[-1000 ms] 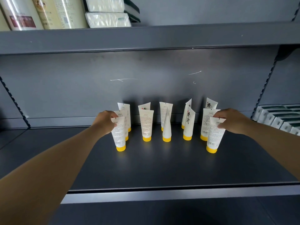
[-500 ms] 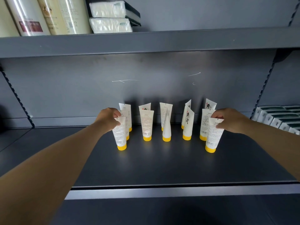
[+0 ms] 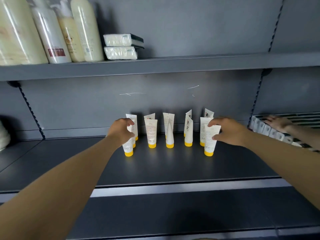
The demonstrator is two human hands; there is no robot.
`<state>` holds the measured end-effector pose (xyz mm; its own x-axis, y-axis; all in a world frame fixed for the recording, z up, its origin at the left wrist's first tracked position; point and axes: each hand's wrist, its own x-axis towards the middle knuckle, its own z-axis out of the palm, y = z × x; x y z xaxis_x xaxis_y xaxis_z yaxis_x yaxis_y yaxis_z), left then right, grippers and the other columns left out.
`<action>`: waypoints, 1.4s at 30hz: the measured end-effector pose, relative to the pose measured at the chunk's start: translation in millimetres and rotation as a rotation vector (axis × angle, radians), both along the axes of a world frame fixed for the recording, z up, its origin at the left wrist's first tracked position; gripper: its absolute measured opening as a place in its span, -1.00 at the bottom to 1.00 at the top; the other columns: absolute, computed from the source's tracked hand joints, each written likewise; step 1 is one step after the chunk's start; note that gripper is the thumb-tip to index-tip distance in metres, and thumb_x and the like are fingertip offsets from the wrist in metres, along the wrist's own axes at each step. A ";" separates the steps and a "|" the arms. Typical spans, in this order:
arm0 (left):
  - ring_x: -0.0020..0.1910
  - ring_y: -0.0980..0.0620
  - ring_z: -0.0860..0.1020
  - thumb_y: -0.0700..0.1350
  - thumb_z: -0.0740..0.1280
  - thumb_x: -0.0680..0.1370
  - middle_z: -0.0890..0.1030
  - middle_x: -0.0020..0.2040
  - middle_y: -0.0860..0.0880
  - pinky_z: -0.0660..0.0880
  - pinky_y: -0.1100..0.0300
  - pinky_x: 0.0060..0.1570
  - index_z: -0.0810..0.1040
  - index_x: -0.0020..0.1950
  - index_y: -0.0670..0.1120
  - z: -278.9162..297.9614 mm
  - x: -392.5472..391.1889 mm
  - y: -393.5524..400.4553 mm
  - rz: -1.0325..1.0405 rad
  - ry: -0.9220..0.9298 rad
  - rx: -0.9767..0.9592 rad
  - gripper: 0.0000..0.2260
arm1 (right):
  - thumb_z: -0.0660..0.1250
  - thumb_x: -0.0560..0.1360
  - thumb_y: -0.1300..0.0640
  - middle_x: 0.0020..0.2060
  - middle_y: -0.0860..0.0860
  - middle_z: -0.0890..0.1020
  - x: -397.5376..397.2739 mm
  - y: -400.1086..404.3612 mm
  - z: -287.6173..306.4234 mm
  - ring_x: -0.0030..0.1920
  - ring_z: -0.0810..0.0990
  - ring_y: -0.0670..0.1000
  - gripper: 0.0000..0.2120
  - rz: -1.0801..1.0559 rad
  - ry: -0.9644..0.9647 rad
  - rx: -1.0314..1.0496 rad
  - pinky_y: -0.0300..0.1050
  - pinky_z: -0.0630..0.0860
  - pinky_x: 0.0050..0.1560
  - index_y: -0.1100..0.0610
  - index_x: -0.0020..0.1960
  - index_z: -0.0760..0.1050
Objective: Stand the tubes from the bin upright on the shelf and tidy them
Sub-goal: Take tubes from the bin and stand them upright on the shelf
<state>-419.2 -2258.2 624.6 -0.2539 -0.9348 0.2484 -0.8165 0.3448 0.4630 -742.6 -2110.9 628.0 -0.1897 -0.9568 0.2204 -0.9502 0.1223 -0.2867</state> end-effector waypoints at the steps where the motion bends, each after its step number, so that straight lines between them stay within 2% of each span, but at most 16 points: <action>1: 0.19 -0.03 0.48 -0.21 0.43 0.44 0.53 0.23 -0.02 0.42 0.17 0.08 0.52 0.24 -0.05 -1.0 0.1 14.6 -0.022 0.014 0.008 -0.63 | 0.46 0.40 0.19 0.22 0.01 0.50 7.0 13.0 -2.1 0.19 0.42 0.02 -0.58 0.004 0.004 0.000 -0.15 0.39 0.16 0.06 0.23 0.48; 4: 0.08 -0.04 0.50 -0.23 0.41 0.45 0.53 0.22 -0.04 0.43 0.20 0.02 0.52 0.24 -0.07 -9.0 2.5 65.1 -0.099 0.057 0.041 -0.64 | 0.45 0.39 0.18 0.21 0.01 0.51 29.1 55.8 -11.5 0.24 0.36 0.04 -0.57 0.005 -0.004 0.008 -0.17 0.34 0.16 0.05 0.24 0.49; 7: 0.18 -0.04 0.49 -0.25 0.41 0.44 0.52 0.23 -0.04 0.44 0.15 0.14 0.54 0.22 -0.08 -33.5 10.9 117.5 -0.163 0.080 0.092 -0.64 | 0.44 0.40 0.18 0.21 0.02 0.50 52.2 101.1 -27.3 0.24 0.34 0.03 -0.56 -0.016 -0.031 0.054 -0.18 0.31 0.19 0.04 0.26 0.47; 12: 0.28 -0.01 0.46 -0.25 0.40 0.46 0.50 0.30 -0.05 0.33 0.23 0.25 0.51 0.28 -0.13 -106.9 29.2 201.8 -0.259 0.045 0.219 -0.62 | 0.42 0.44 0.17 0.25 0.02 0.45 86.0 181.4 -72.6 0.30 0.32 0.04 -0.58 -0.058 -0.062 0.178 -0.15 0.29 0.23 0.03 0.27 0.45; 16: 0.26 -0.01 0.47 -0.21 0.41 0.46 0.53 0.26 -0.06 0.32 0.23 0.24 0.51 0.28 -0.13 -178.5 36.0 260.4 -0.304 -0.025 0.324 -0.62 | 0.43 0.43 0.17 0.28 0.01 0.44 97.9 230.8 -131.6 0.32 0.33 0.03 -0.56 -0.083 -0.116 0.280 -0.16 0.29 0.27 0.03 0.28 0.45; 20: 0.16 0.00 0.54 -0.23 0.39 0.44 0.57 0.21 -0.05 0.41 0.22 0.13 0.54 0.23 -0.09 -261.3 33.9 310.6 -0.298 -0.073 0.466 -0.64 | 0.42 0.41 0.17 0.15 -0.01 0.50 99.6 265.6 -204.0 0.20 0.43 0.01 -0.59 -0.090 -0.113 0.390 -0.28 0.27 0.03 0.03 0.24 0.48; 22: 0.17 0.01 0.54 -0.24 0.38 0.44 0.55 0.22 -0.04 0.43 0.23 0.12 0.52 0.24 -0.07 -301.9 30.9 332.9 -0.295 -0.087 0.545 -0.63 | 0.41 0.39 0.20 0.12 -0.01 0.51 97.0 280.3 -241.4 0.13 0.45 -0.02 -0.60 -0.082 -0.138 0.457 -0.31 0.27 -0.02 0.04 0.22 0.50; 25: 0.24 0.02 0.48 -0.23 0.38 0.46 0.52 0.25 -0.04 0.37 0.26 0.17 0.49 0.28 -0.09 -357.5 20.5 361.4 -0.318 -0.117 0.638 -0.61 | 0.41 0.39 0.21 0.14 0.01 0.53 88.7 299.2 -296.1 0.16 0.49 -0.02 -0.62 -0.085 -0.191 0.539 -0.31 0.37 0.04 0.04 0.19 0.51; 26: 0.24 0.03 0.47 -0.22 0.37 0.46 0.51 0.26 -0.03 0.35 0.28 0.17 0.48 0.28 -0.08 -373.0 16.1 369.7 -0.319 -0.123 0.665 -0.61 | 0.42 0.40 0.20 0.18 0.00 0.51 85.5 304.7 -312.2 0.22 0.47 -0.01 -0.61 -0.091 -0.204 0.558 -0.27 0.38 0.14 0.04 0.20 0.50; 28: 0.25 0.04 0.45 -0.21 0.37 0.46 0.49 0.27 -0.01 0.33 0.29 0.20 0.46 0.29 -0.07 -402.2 5.1 383.6 -0.319 -0.114 0.721 -0.61 | 0.40 0.43 0.19 0.26 -0.01 0.46 78.2 313.4 -341.1 0.32 0.38 -0.02 -0.58 -0.085 -0.200 0.623 -0.25 0.27 0.28 0.07 0.27 0.46; 30: 0.29 0.05 0.42 -0.18 0.37 0.48 0.46 0.30 0.01 0.30 0.29 0.26 0.44 0.30 -0.05 -427.5 -9.6 392.7 -0.316 -0.106 0.751 -0.60 | 0.38 0.44 0.21 0.29 -0.02 0.46 68.1 318.4 -371.0 0.31 0.38 -0.05 -0.56 -0.078 -0.208 0.681 -0.32 0.25 0.23 0.08 0.30 0.44; 33: 0.29 0.06 0.41 -0.20 0.35 0.49 0.44 0.31 0.02 0.30 0.31 0.25 0.42 0.32 -0.05 -460.2 -38.3 398.4 -0.307 -0.097 0.776 -0.60 | 0.39 0.43 0.22 0.26 -0.02 0.47 54.4 320.2 -414.5 0.25 0.43 -0.06 -0.56 -0.106 -0.246 0.741 -0.36 0.31 0.11 0.06 0.29 0.43; 37: 0.26 0.02 0.44 -0.21 0.36 0.48 0.45 0.28 -0.03 0.41 0.22 0.22 0.41 0.33 -0.06 -500.6 -81.3 395.9 -0.304 -0.098 0.818 -0.58 | 0.40 0.43 0.21 0.26 0.02 0.46 37.1 310.0 -466.9 0.29 0.40 -0.01 -0.51 -0.102 -0.275 0.813 -0.21 0.37 0.24 0.09 0.33 0.40; 42: 0.27 -0.04 0.42 -0.15 0.37 0.49 0.41 0.29 -0.07 0.39 0.14 0.24 0.38 0.34 -0.09 -548.9 -126.1 387.9 -0.298 -0.121 0.838 -0.56 | 0.40 0.42 0.23 0.26 0.06 0.48 16.6 288.1 -525.3 0.27 0.43 0.03 -0.53 -0.087 -0.296 0.851 -0.18 0.39 0.22 0.12 0.31 0.41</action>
